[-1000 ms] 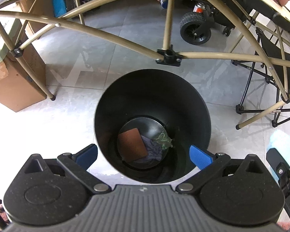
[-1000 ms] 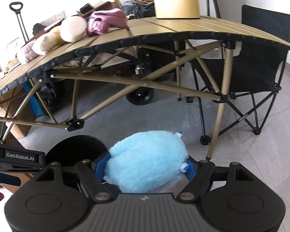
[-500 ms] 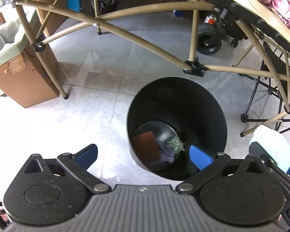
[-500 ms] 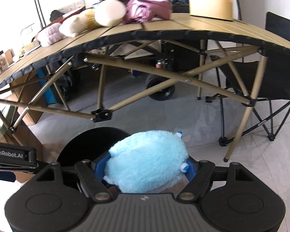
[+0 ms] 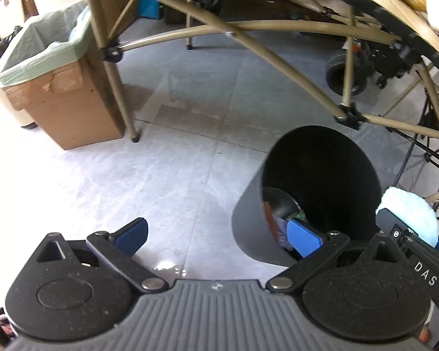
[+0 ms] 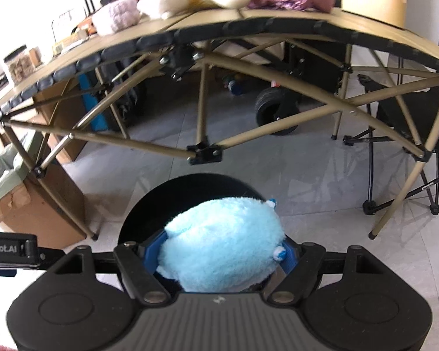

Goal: Collect trash
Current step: 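Move the left tool aside while the right tool brings the blue plush over the bin, then open the right tool to drop the blue plush into the bin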

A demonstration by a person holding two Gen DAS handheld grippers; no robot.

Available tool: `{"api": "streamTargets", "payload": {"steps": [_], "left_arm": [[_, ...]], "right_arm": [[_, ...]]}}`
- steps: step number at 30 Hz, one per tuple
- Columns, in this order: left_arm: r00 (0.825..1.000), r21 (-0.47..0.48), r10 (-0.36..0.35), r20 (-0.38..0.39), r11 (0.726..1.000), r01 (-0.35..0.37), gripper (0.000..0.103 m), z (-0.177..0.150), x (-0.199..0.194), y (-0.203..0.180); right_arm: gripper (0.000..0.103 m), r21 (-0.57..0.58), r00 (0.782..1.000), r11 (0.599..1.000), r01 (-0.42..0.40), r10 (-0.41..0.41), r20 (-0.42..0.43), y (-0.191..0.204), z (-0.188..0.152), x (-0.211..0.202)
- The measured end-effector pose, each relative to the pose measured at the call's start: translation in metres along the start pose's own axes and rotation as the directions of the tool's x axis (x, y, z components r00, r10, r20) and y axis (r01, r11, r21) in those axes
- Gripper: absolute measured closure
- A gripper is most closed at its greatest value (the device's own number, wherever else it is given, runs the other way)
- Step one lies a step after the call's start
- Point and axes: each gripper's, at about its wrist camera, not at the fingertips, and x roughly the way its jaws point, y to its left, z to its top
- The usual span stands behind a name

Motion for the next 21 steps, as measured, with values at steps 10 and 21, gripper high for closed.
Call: {"api": "streamTargets", "payload": {"steps": [10, 21], "left_arm": [[0.999, -0.052, 0.044, -0.012, 0.998, -0.045, 0.000, -0.003, 0.006, 0.038], [0.998, -0.059, 0.054, -0.020, 0.997, -0.055, 0.000, -0.004, 0.012, 0.046]], "right_arm": [[0.028, -0.029, 0.992, 0.999, -0.045, 0.041, -0.120, 0.032, 0.014, 0.008], [0.028, -0.008, 0.977, 0.998, -0.066, 0.063, -0.205, 0.041, 0.038, 0.027]]}}
